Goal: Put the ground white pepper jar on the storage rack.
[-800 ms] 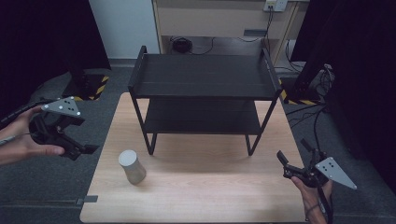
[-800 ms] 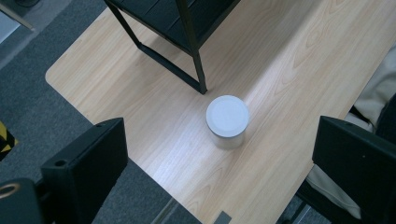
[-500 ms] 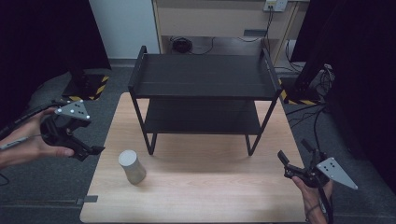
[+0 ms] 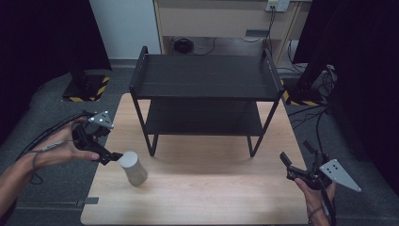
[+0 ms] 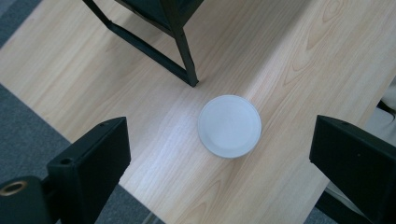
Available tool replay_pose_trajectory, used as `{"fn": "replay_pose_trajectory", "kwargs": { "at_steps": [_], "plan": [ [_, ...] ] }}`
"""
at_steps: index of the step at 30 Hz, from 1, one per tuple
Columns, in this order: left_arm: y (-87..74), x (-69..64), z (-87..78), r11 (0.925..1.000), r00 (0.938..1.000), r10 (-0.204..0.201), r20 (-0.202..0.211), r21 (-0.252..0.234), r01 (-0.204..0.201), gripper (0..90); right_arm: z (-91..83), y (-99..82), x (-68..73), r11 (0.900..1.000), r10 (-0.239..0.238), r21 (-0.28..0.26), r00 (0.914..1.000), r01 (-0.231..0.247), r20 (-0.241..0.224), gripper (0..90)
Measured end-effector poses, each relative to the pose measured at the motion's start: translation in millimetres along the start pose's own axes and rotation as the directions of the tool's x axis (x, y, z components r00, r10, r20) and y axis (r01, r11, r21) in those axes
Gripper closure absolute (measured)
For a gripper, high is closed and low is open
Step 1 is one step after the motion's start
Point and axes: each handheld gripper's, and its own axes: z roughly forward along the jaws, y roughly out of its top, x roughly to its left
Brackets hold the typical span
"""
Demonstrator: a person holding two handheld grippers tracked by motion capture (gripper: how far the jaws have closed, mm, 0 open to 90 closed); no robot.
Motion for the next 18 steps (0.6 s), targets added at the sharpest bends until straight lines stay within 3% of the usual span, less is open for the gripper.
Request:
{"fn": "replay_pose_trajectory", "kwargs": {
  "at_steps": [11, 18],
  "plan": [
    [2.6, -1.1, 41.1, 0.9992, 0.9997, -0.013, 0.022, 0.038, 0.013, 6.2, -0.5, -0.1, 0.1, 1.0, 0.0, -0.007, 1.0, 0.0, -0.006, 6.7],
    [1.4, 0.0, 72.0, 0.9948, 0.999, -0.012, 0.043, 0.102, 0.008, 8.6, -0.7, -0.1, 0.4, 1.0, 0.006, -0.005, 1.0, -0.006, -0.005, 6.9]
  ]
}}
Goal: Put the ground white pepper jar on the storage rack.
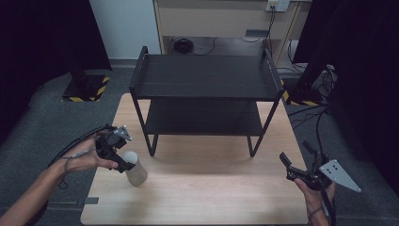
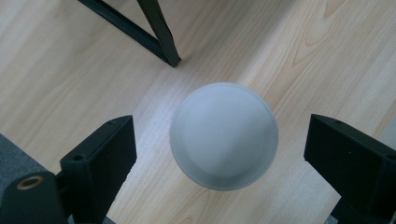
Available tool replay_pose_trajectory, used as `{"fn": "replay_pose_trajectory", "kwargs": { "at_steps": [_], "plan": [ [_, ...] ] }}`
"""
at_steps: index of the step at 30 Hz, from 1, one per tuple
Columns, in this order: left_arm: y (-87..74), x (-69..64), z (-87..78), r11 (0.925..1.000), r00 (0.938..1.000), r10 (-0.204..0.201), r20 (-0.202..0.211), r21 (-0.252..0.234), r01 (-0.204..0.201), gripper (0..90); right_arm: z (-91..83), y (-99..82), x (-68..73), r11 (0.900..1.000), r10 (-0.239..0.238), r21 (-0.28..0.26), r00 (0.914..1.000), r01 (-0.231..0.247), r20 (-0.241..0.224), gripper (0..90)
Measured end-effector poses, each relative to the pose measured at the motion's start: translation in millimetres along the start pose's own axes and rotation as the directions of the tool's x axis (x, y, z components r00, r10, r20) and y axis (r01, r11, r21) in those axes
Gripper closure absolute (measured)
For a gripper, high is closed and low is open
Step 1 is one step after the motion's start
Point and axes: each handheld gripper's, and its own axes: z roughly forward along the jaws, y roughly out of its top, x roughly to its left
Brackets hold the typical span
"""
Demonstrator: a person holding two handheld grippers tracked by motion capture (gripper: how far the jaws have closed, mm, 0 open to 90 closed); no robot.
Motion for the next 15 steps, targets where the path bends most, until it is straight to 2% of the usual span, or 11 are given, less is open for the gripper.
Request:
{"fn": "replay_pose_trajectory", "kwargs": {
  "at_steps": [5, 10, 12, 13, 14, 15],
  "plan": [
    [0.1, -3.3, 14.1, 0.9994, 0.9999, 0.015, -0.006, 0.03, -0.015, 10.4, 0.3, -0.2, 0.1, 1.0, 0.0, 0.002, 1.0, 0.0, -0.002, 7.0],
    [-4.3, -6.3, 27.1, 0.9995, 0.9997, 0.021, -0.008, 0.022, -0.021, 13.6, -0.1, -0.3, 0.6, 1.0, 0.001, -0.002, 1.0, -0.001, -0.004, 7.3],
    [-5.3, -6.2, 30.3, 0.9997, 0.9998, 0.017, -0.008, 0.018, -0.017, 19.6, 0.1, -0.2, 0.7, 1.0, 0.001, -0.001, 1.0, -0.001, -0.006, 7.3],
    [-5.8, -6.2, 32.2, 0.9998, 0.9998, 0.016, -0.01, 0.015, -0.016, 19.6, 0.1, -0.2, 0.9, 1.0, 0.002, -0.001, 1.0, -0.002, -0.007, 7.3],
    [-6.8, -5.8, 32.8, 0.9998, 0.9998, 0.018, -0.008, 0.009, -0.018, 27.8, 0.1, 0.1, 1.2, 1.0, 0.0, 0.0, 1.0, 0.0, -0.008, 7.4],
    [-7.3, -5.5, 33.0, 0.9998, 0.9997, 0.022, -0.014, 0.005, -0.022, 27.8, 0.1, 0.1, 1.2, 1.0, 0.0, 0.0, 1.0, 0.0, -0.008, 7.4]
  ]
}}
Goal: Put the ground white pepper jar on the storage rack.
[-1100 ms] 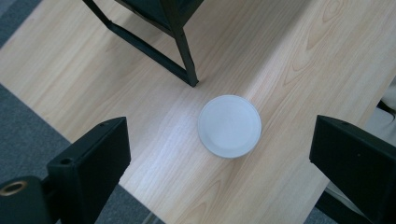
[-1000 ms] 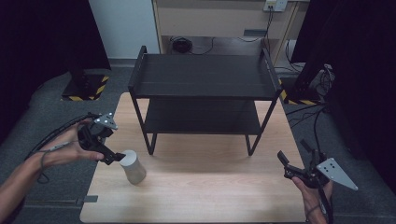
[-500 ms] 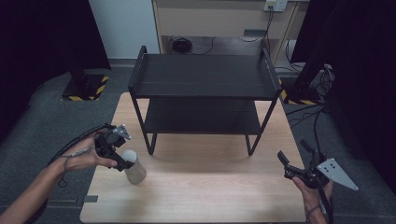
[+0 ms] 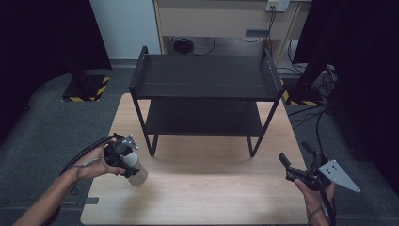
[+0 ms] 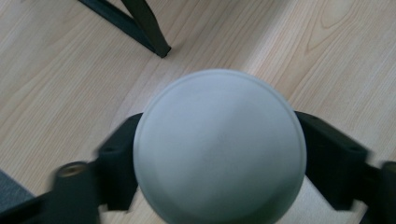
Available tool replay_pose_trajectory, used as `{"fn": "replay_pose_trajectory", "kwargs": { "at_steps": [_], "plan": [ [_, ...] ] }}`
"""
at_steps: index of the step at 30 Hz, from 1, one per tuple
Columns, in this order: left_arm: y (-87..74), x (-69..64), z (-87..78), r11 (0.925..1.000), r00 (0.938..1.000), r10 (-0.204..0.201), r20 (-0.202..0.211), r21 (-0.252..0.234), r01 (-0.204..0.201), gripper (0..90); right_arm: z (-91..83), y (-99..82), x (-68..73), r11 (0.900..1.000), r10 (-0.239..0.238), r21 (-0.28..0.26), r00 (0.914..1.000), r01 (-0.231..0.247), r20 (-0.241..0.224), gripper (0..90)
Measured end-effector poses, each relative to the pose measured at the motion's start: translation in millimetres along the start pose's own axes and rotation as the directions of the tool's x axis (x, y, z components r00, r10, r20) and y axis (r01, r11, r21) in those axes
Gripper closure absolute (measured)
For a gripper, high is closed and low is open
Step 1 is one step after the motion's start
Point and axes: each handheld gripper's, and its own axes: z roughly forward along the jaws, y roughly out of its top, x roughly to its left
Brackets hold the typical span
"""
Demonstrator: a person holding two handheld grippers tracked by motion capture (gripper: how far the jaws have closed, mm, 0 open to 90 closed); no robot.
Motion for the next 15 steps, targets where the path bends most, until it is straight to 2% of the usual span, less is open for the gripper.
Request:
{"fn": "replay_pose_trajectory", "kwargs": {
  "at_steps": [1, 6, 8, 11, 12, 15],
  "plan": [
    [-1.1, 1.9, -0.2, 0.9999, 0.9999, -0.012, 0.007, -0.009, 0.012, 32.3, 0.1, 0.0, 0.1, 1.0, -0.001, 0.0, 1.0, 0.001, -0.001, 7.5],
    [-4.2, 4.7, -0.4, 0.9995, 0.9996, -0.025, 0.016, -0.019, 0.025, 32.6, 0.2, -0.1, 0.1, 1.0, -0.005, -0.001, 1.0, 0.005, -0.004, 7.7],
    [-5.8, 6.7, -0.8, 0.9988, 0.9988, -0.044, 0.021, -0.023, 0.044, 32.8, 0.5, -0.4, 0.3, 1.0, -0.005, -0.001, 1.0, 0.005, -0.003, 7.7],
    [-7.8, 8.5, -1.2, 0.9987, 0.9986, -0.041, 0.033, -0.029, 0.042, 32.9, 0.3, -0.3, 0.5, 1.0, -0.005, -0.001, 1.0, 0.005, -0.003, 7.7],
    [-9.3, 10.6, -2.8, 0.9986, 0.9979, -0.037, 0.054, -0.036, 0.039, 32.9, 0.3, -0.4, 0.7, 1.0, -0.005, -0.002, 1.0, 0.005, -0.003, 7.7],
    [-7.3, 8.6, -7.8, 0.9987, 0.9978, -0.025, 0.061, -0.043, 0.028, 32.8, 0.5, -0.6, 0.6, 1.0, -0.005, -0.003, 1.0, 0.005, -0.005, 7.7]
  ]
}}
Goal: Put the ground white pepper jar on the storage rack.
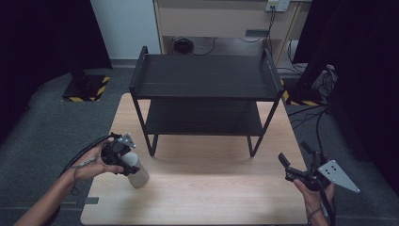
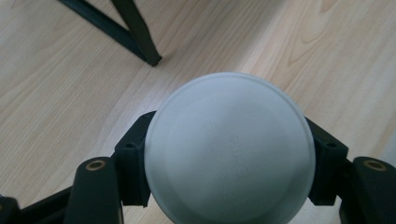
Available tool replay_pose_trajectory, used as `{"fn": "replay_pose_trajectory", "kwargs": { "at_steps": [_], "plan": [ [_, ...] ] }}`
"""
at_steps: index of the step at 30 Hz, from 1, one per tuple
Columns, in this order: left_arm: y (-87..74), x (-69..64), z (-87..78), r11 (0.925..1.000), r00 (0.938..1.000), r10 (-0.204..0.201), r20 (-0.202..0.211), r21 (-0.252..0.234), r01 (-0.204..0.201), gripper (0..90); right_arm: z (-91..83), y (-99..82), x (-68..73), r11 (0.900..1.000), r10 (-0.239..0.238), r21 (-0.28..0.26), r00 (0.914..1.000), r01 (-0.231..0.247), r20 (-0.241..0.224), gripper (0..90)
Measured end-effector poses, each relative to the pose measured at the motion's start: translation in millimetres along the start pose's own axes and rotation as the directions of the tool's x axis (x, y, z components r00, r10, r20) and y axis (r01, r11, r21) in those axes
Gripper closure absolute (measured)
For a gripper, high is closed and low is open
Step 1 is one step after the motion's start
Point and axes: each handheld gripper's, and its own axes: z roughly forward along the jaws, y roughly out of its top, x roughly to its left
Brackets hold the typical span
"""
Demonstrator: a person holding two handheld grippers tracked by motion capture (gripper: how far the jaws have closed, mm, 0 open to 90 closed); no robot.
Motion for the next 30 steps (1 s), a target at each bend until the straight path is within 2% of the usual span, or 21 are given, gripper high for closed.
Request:
{"fn": "replay_pose_trajectory", "kwargs": {
  "at_steps": [4, 6, 7, 8, 9, 10, 11, 12, 13, 14, 15, 22, 26, 27, 28, 29, 30],
  "plan": [
    [13.8, -6.8, -21.6, 0.9991, 0.9991, 0.042, 0.008, -0.005, -0.042, 32.9, 0.5, -0.1, 0.0, 1.0, 0.001, 0.003, 1.0, -0.001, 0.0, 7.7],
    [23.3, -11.9, -37.8, 0.9982, 0.9983, 0.058, 0.004, -0.014, -0.058, 32.8, 0.1, 0.1, 0.4, 1.0, 0.001, -0.001, 1.0, -0.001, 0.001, 7.7],
    [33.4, -18.3, -55.8, 0.9961, 0.9965, 0.084, 0.0, -0.028, -0.084, 32.8, 0.0, 0.1, 0.4, 1.0, 0.001, -0.001, 1.0, -0.001, 0.002, 7.7],
    [38.6, -21.1, -65.4, 0.995, 0.9957, 0.093, 0.0, -0.037, -0.093, 32.8, -0.1, 0.0, 0.4, 1.0, 0.0, -0.001, 1.0, 0.0, 0.003, 7.7],
    [38.6, -21.1, -65.4, 0.995, 0.9957, 0.093, 0.0, -0.037, -0.093, 32.8, 0.0, -0.2, 0.2, 1.0, 0.001, -0.001, 1.0, -0.001, 0.004, 7.7],
    [49.5, -27.6, -85.1, 0.9925, 0.994, 0.109, -0.002, -0.054, -0.109, 32.8, 0.0, -0.3, 0.2, 1.0, 0.001, -0.001, 1.0, -0.001, 0.004, 7.7],
    [55.0, -32.2, -95.1, 0.9902, 0.9922, 0.124, -0.009, -0.064, -0.124, 32.8, 0.1, -0.3, 0.1, 1.0, 0.001, -0.001, 1.0, -0.001, 0.004, 7.7],
    [55.0, -32.2, -95.1, 0.9902, 0.9922, 0.124, -0.009, -0.064, -0.124, 32.8, 0.1, -0.3, 0.1, 1.0, 0.001, -0.001, 1.0, -0.001, 0.003, 7.7],
    [65.8, -43.1, -115.9, 0.9831, 0.9866, 0.159, -0.036, -0.087, -0.162, 32.8, 0.0, -0.3, 0.3, 1.0, 0.001, -0.001, 1.0, -0.001, 0.003, 7.7],
    [71.3, -47.0, -126.6, 0.9804, 0.9849, 0.167, -0.045, -0.097, -0.171, 32.8, 0.0, -0.3, 0.4, 1.0, 0.001, -0.002, 1.0, -0.001, 0.003, 7.7],
    [71.3, -47.0, -126.6, 0.9804, 0.9849, 0.167, -0.045, -0.097, -0.171, 32.8, 0.0, -0.3, 0.3, 1.0, 0.003, -0.003, 1.0, -0.003, 0.003, 7.7],
    [121.5, -63.9, -195.3, 0.9704, 0.9788, 0.198, -0.054, -0.131, -0.203, 32.7, -0.1, -0.4, 0.0, 1.0, 0.004, -0.003, 1.0, -0.004, 0.003, 7.7],
    [157.0, -71.4, -223.4, 0.9723, 0.9786, 0.195, -0.066, -0.118, -0.202, 32.7, 0.5, -0.9, -0.4, 1.0, 0.008, -0.002, 1.0, -0.008, 0.002, 7.7],
    [173.1, -72.6, -233.7, 0.9748, 0.9809, 0.183, -0.068, -0.118, -0.19, 32.8, 0.4, -0.9, -0.4, 1.0, 0.008, -0.002, 1.0, -0.008, 0.001, 7.7],
    [181.1, -73.9, -238.0, 0.974, 0.9794, 0.188, -0.073, -0.114, -0.196, 32.7, 0.4, -0.8, -0.5, 1.0, 0.007, -0.002, 1.0, -0.007, 0.001, 7.7],
    [181.1, -73.9, -238.0, 0.974, 0.9794, 0.188, -0.073, -0.114, -0.196, 32.8, 0.3, -0.8, -0.6, 1.0, 0.009, -0.003, 1.0, -0.009, 0.001, 7.7],
    [196.2, -75.0, -244.9, 0.9756, 0.9801, 0.182, -0.08, -0.111, -0.19, 32.8, 0.3, -0.9, -0.9, 0.9999, 0.011, -0.003, 0.9999, -0.011, 0.0, 7.7]
  ]
}}
